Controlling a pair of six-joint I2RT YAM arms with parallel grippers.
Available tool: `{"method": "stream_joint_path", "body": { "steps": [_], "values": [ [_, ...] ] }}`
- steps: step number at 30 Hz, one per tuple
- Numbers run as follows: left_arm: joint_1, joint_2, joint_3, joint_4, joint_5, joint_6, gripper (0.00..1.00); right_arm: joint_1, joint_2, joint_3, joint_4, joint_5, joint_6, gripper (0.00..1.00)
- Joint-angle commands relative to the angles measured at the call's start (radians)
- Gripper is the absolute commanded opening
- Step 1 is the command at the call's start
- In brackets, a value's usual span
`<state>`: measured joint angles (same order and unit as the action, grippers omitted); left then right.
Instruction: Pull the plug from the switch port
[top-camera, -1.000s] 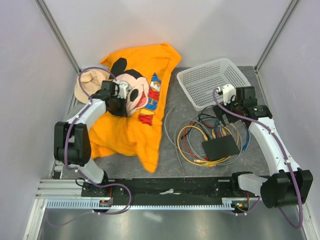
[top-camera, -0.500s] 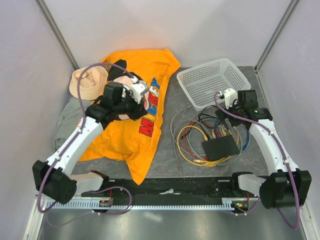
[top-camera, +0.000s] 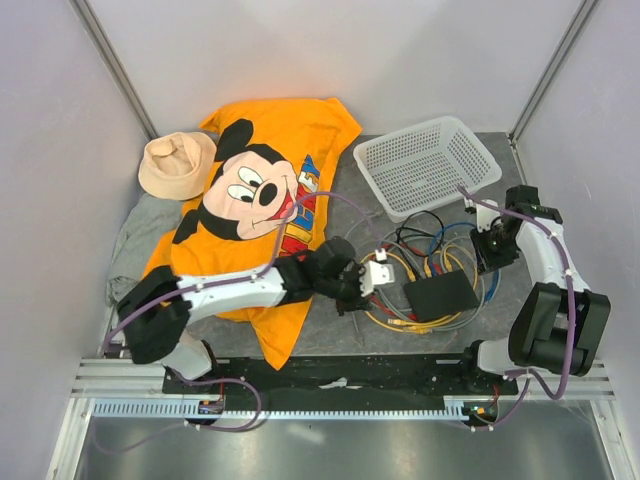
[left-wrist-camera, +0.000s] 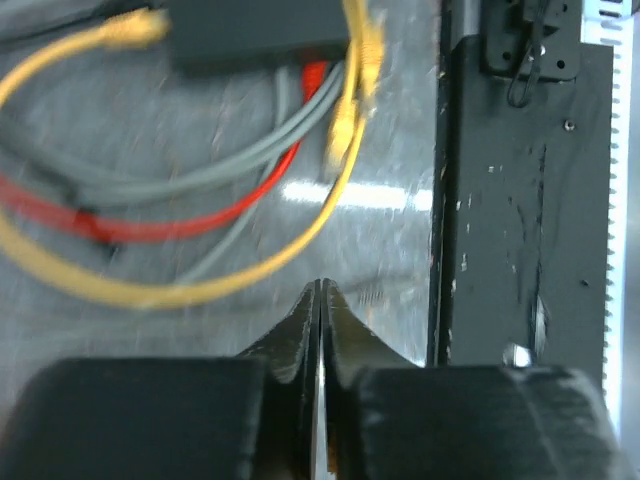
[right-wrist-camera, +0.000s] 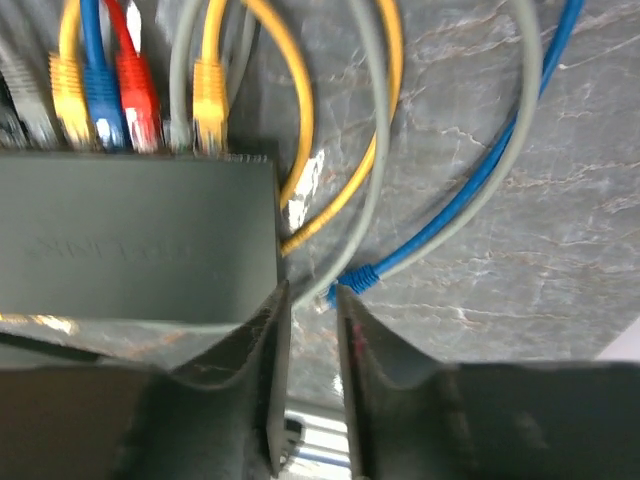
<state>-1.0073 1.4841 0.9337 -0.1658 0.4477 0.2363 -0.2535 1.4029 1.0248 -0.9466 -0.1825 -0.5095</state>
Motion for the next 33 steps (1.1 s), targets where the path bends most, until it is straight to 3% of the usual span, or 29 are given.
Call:
{"method": "stream_joint_path", "body": {
  "steps": [1,6,9,17,22,26,33],
  "values": [
    [-0.115,0.152,0.071,0.256,-0.116,0.001,0.02,-0.001,-0.041,-0.008,-0.043,0.067,-0.162,0.23],
    [-0.125,0.303,0.168,0.281,-0.278,-0.285,0.02,-0.001,-0.053,-0.109,-0.014,0.113,-0.290,0.21],
    [-0.123,0.343,0.166,0.298,-0.363,-0.357,0.01,-0.001,-0.048,-0.161,0.028,0.130,-0.351,0.21],
    [-0.122,0.413,0.228,0.275,-0.415,-0.411,0.02,0.010,-0.061,-0.244,0.048,0.097,-0.448,0.21],
    [-0.093,0.400,0.215,0.230,-0.420,-0.426,0.02,0.088,-0.110,-0.279,-0.020,0.032,-0.500,0.23],
    [0.014,0.328,0.192,0.172,-0.335,-0.457,0.01,0.216,-0.169,-0.305,-0.046,-0.003,-0.503,0.25],
    [0.255,0.240,0.252,0.071,-0.291,-0.427,0.02,0.434,-0.131,-0.278,-0.029,-0.049,-0.376,0.26]
  ]
}}
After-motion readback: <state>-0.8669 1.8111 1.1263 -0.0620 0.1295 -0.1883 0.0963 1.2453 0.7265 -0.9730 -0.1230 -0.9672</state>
